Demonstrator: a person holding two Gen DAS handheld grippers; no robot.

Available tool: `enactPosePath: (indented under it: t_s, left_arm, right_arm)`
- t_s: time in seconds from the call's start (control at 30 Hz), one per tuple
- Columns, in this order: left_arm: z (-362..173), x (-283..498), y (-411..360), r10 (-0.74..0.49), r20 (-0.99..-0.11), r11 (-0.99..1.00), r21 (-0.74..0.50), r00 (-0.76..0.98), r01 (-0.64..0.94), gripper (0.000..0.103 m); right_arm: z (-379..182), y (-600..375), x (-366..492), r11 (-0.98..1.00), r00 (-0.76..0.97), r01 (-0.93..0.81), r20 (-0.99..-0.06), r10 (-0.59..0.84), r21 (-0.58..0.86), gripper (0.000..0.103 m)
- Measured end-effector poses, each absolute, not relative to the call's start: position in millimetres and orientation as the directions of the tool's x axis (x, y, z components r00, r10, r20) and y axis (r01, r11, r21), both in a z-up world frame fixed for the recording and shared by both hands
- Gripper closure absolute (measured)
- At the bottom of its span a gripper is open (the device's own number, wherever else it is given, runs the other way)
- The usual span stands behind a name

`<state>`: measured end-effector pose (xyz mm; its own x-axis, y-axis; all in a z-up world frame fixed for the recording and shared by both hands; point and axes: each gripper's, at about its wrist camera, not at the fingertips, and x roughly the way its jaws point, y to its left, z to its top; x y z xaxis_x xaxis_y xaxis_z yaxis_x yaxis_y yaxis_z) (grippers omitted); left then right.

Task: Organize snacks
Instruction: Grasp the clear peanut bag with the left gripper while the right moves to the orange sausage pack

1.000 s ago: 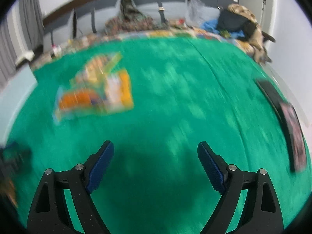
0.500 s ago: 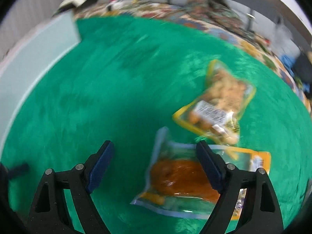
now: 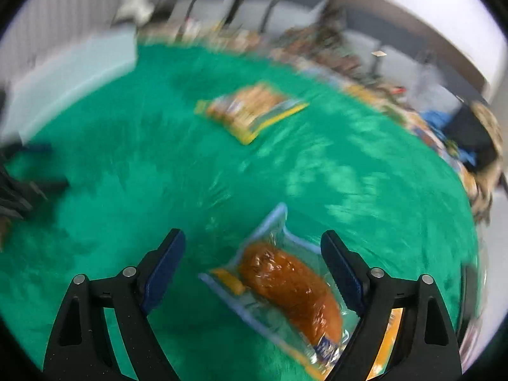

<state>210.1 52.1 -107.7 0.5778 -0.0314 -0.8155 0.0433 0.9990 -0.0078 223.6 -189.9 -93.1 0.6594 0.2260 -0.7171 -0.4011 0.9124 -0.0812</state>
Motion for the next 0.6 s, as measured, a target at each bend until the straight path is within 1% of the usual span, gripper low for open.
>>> enactPosePath:
  t_s: [0.07,0.1,0.17,0.2,0.27,0.3,0.37,0.47,0.6]
  left_arm:
    - [-107.7,210.1,52.1,-0.032,-0.816,0.999,-0.008,0.578,0.043,0.0]
    - [-108.0,210.5,52.4,-0.032,-0.816,0.999,-0.008,0.578,0.043,0.0]
    - [-107.8,210.3,52.1,-0.032,-0.815,0.999,-0.008,0.578,0.043,0.0]
    - [-107.8,210.3,52.1,-0.032,-0.815,0.999,-0.008,0.578,0.044,0.0]
    - [-108.0,210.6,52.2,-0.031,-0.815,0.999,-0.007,0.578,0.044,0.0]
    - [-107.8,210.5,52.1,-0.032,-0.815,0.999,-0.008,0.578,0.044,0.0]
    - [-107.4,216.0,49.6,-0.04,-0.824,0.998,-0.007,0.565,0.06,0.0]
    - [-103.9,249.3,37.2,-0.071,-0.877,0.993,-0.016,0.476,0.118,0.001]
    - [-71.8,299.9,5.0,-0.169,-0.859,0.973,-0.067,0.483,0.22,0.001]
  right_arm:
    - [-84.0,-214.4,205.1,0.958,0.708,-0.288,-0.674,0.211,-0.004,0.013]
    - [-84.1,-226.5,197.9,0.976,0.724,-0.214,-0.667,0.178,0.028,0.013]
    - [-93.9,-246.5,173.6,0.992,0.722,-0.062,-0.682,0.12,0.11,0.013]
    - [-100.2,-252.2,160.2,0.986,0.713,-0.02,-0.688,0.132,0.168,0.013]
    - [-112.7,-252.6,131.3,0.963,0.703,-0.005,-0.683,0.196,0.271,0.013]
    - [-116.0,-250.9,126.6,0.961,0.7,-0.013,-0.684,0.206,0.276,0.013]
    - [-120.3,-237.2,119.5,0.97,0.679,-0.042,-0.705,0.205,0.241,0.014]
    - [-130.0,-225.1,129.9,0.983,0.624,-0.078,-0.761,0.179,0.167,0.014]
    - [-135.9,-233.2,125.5,0.986,0.63,-0.079,-0.759,0.164,0.147,0.013]
